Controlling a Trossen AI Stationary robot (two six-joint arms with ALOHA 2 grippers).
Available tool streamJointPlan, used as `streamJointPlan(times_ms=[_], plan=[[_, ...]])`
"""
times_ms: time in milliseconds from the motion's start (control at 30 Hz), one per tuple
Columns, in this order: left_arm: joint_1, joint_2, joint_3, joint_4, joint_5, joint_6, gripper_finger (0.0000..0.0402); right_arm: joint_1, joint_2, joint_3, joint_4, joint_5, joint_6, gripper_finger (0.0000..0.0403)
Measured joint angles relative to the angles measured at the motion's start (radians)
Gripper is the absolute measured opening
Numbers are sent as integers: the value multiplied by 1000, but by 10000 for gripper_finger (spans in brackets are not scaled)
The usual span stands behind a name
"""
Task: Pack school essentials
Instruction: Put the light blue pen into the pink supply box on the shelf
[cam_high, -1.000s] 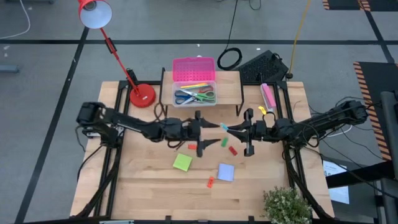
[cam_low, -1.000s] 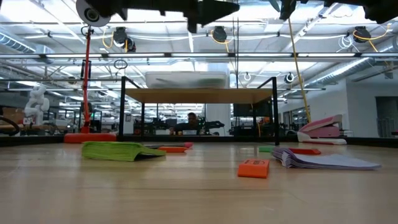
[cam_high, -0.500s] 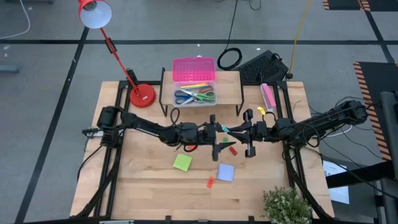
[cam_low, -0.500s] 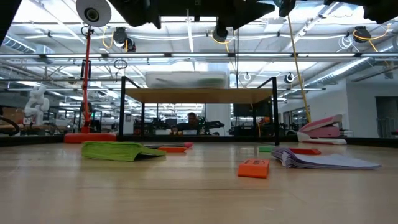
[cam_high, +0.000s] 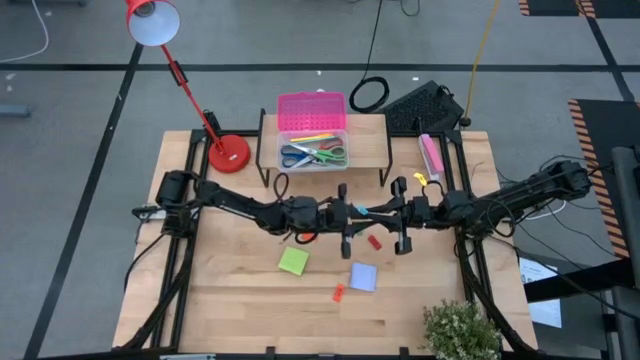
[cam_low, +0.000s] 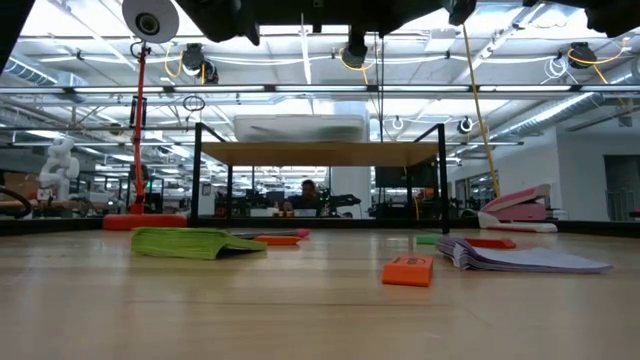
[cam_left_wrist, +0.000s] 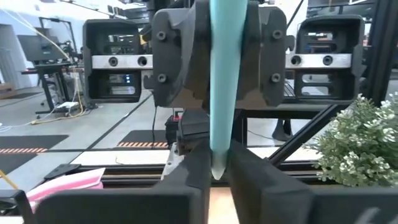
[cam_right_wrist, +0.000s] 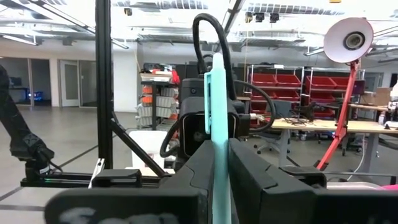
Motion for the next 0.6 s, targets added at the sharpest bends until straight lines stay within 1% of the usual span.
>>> streamJointPlan(times_ms=[33,133,233,333,433,533,600], plan=[[0,-2,0,-1,9,0,22,0,-3,0,-1,0,5,28],[0,-22,0,-39,12,0,20,3,-11,1,-1,17,12,39],[0,-69,-1,-149,-23,3,38,7,-33,1,-42,27,28,71],[0,-148,-1,-307,-61,24,41,7,-75,0,-123,26,56,114],[0,-241,-1,-496,-115,50,27,7,-125,0,-234,25,93,155],[7,-337,-1,-668,-205,90,20,7,-174,0,-322,25,110,184],[22,-397,-1,-757,-270,124,20,7,-202,0,-357,25,115,194]])
